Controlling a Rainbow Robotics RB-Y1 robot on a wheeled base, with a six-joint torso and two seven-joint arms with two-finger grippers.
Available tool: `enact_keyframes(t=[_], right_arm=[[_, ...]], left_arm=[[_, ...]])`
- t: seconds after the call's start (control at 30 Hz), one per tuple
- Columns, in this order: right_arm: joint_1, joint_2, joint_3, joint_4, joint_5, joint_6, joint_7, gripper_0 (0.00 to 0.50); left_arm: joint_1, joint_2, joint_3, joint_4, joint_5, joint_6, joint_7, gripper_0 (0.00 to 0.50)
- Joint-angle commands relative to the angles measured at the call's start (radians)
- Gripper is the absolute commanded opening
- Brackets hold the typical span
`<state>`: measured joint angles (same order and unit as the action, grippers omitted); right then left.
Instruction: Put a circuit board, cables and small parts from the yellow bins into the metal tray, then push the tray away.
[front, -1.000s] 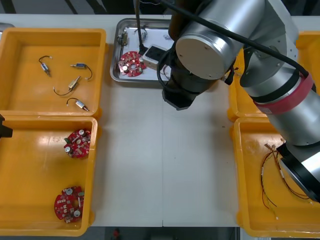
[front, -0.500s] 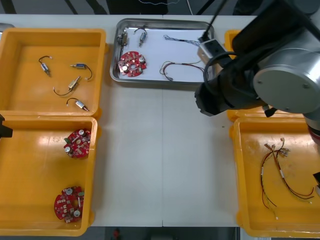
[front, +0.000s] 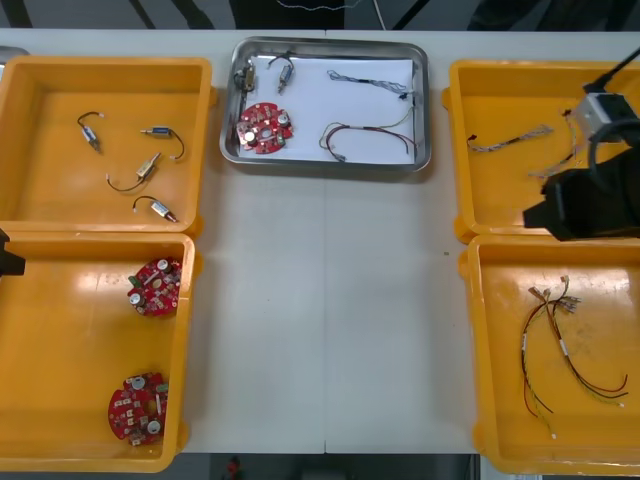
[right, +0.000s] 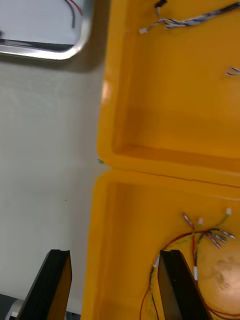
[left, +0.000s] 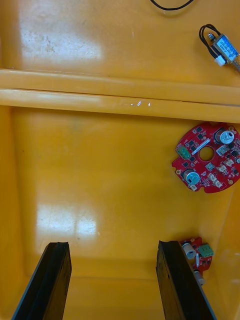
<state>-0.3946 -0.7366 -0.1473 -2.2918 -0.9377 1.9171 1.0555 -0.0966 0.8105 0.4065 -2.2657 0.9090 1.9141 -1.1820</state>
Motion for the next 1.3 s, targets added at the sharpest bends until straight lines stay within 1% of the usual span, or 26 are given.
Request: enact_keyframes(t=[0.03,0.13,0.23,0.4,0.5,0.83,0.97,1.3], right_arm=[[0.115,-0.084,-0.158,-0.032,-0.038,0.003,-0.011,0.500],[0.154,-0.096,-0.209,-0.031,-0.038,0.003,-0.005,0.500],[0.206,-0.112,-0.250,-0.032,-0.021,0.003,0.006,0.500],[0.255,-0.127,-0.276,-0.037,-0.019,0.003,0.034,0.500],[0.257,-0.139,-0.261,-0.037,-0.024,0.003,0.046,0.500],[0.252,-0.142,-0.233,-0.037,-0.030,0.003,0.057,0.500],[0.252,-0.148,-0.198,-0.038,-0.007,0.003,0.055,0.500],[0.252,-0.148,-0.198,-0.038,-0.007,0.003,0.055,0.500]], left_arm=[[0.017,0.044,0.028,-0.029,0.007,0.006,-0.018,0.500],[0.017,0.044,0.028,-0.029,0.007,0.006,-0.018,0.500],[0.017,0.044,0.028,-0.029,0.007,0.006,-0.018,0.500],[0.017,0.044,0.028,-0.029,0.007,0.006,-0.018,0.500],[0.017,0.044,0.028,-0.029,0.007,0.006,-0.018,0.500],[0.017,0.044,0.028,-0.029,0.007,0.006,-0.018,0.500],[0.017,0.044,0.028,-0.029,0.007,0.006,-0.018,0.500],[0.017,0.044,0.028,-0.029,0.007,0.006,-0.018,0.500]])
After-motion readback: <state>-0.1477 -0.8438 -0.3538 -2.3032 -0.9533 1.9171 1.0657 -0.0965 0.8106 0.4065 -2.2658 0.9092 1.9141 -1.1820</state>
